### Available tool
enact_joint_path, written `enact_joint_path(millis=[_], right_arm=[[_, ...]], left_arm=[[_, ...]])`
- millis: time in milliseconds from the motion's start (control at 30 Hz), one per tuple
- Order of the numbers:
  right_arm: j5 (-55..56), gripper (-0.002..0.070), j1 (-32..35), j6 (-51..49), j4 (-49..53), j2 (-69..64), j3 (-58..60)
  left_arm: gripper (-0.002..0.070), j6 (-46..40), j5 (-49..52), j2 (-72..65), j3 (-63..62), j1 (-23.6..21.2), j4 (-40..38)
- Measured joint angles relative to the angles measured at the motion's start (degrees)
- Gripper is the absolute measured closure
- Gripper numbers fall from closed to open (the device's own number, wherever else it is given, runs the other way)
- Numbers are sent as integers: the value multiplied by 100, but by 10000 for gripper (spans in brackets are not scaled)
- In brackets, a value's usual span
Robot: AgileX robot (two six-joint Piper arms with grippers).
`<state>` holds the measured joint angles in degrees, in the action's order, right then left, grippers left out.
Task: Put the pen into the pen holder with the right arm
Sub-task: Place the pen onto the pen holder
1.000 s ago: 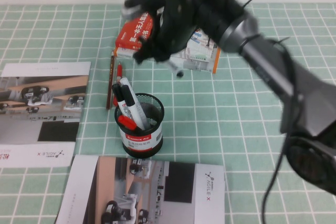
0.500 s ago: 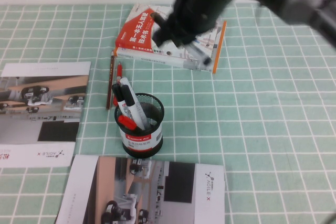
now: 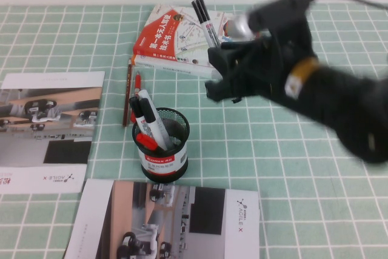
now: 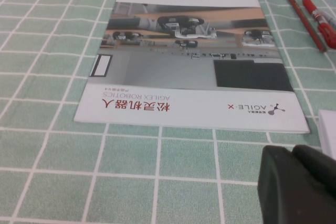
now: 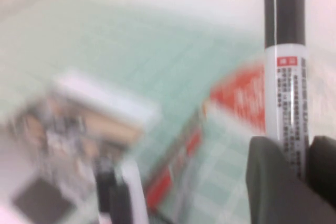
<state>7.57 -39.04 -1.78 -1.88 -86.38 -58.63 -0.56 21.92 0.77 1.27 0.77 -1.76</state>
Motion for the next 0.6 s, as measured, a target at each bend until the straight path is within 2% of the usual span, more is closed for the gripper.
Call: enact_joint_path(millis=[100, 267, 500, 600], right_arm=[[2032, 566, -132, 0, 69, 63, 865], [4077, 566, -338, -14, 429, -23, 1609], [5491, 566, -613, -60, 926, -814, 1643], [5671, 566, -652, -316, 1089, -1229, 1643]], left_arm=[[679, 0, 0, 0, 0, 0, 0], [679, 0, 0, 0, 0, 0, 0], [679, 0, 0, 0, 0, 0, 0], [679, 0, 0, 0, 0, 0, 0]])
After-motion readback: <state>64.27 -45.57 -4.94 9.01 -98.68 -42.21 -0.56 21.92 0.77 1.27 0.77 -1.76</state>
